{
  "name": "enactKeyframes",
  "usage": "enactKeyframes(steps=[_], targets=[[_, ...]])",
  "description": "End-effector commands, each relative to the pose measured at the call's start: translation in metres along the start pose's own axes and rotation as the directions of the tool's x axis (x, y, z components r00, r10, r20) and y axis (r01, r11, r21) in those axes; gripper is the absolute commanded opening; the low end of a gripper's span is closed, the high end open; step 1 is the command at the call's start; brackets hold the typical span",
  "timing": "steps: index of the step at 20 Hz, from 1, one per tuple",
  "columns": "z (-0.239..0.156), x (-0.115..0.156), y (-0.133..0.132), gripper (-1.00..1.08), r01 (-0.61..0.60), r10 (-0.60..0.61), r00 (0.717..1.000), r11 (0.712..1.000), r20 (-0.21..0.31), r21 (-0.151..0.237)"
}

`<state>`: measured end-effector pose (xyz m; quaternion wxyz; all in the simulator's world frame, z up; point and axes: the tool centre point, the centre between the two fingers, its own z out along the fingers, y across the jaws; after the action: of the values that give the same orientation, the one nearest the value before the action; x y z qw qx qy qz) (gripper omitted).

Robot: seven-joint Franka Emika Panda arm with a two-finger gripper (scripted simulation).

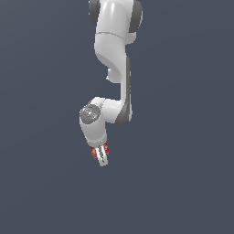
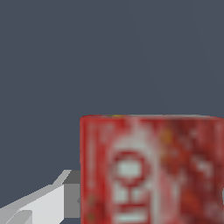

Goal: Pick up the object and move it to a goal position.

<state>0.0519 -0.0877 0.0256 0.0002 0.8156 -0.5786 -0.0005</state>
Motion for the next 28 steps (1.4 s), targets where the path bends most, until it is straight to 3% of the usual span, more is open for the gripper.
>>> enactKeyframes(steps=[1, 9, 28], targets=[[-0.011, 0.001, 0.000, -1.00, 0.000, 0.000, 1.000, 1.000, 0.000, 0.001], [-0.076, 0.008, -0.001, -1.00, -0.001, 0.001, 1.000, 1.000, 0.000, 0.001], [-0.292, 0.030, -0.007, -1.00, -0.003, 0.003, 1.000, 1.000, -0.002, 0.000]])
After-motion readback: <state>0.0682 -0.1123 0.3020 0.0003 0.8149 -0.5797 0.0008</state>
